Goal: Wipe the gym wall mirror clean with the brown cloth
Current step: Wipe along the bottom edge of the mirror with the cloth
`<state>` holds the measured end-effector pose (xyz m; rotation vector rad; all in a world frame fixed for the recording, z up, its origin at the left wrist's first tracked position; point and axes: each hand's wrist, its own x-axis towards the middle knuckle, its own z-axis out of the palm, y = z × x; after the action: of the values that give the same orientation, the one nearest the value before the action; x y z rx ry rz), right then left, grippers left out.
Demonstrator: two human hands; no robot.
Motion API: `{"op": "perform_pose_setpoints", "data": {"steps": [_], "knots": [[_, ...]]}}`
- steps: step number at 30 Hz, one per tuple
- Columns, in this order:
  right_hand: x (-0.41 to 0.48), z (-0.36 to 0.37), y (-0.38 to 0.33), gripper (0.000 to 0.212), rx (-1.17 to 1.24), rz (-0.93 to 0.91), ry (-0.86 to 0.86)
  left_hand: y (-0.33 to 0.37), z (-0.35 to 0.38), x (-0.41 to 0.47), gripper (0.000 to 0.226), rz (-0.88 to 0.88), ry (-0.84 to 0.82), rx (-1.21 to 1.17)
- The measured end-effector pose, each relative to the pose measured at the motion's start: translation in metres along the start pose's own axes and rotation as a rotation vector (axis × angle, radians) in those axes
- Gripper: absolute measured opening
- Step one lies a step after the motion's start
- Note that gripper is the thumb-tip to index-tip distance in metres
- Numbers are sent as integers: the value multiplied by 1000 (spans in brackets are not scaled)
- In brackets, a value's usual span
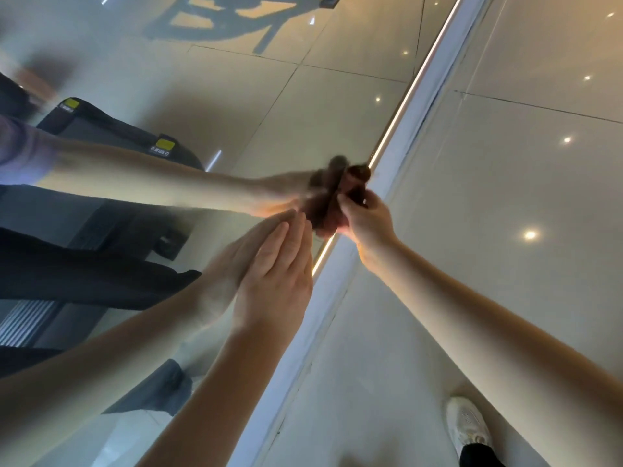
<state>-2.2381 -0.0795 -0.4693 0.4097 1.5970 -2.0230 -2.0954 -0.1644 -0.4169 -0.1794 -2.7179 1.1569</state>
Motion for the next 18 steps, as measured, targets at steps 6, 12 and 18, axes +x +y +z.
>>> {"op": "perform_pose_setpoints", "data": {"steps": [6, 12, 18], "knots": [[12, -1, 22, 21, -234, -44, 68, 2, 0, 10, 51, 6, -14, 33], [-15, -6, 62, 18, -227, 214, -69, 1, 2, 26, 67, -2, -68, -5], [31, -9, -11, 7, -181, -76, 6, 5, 3, 32, 51, 10, -99, -17]]}}
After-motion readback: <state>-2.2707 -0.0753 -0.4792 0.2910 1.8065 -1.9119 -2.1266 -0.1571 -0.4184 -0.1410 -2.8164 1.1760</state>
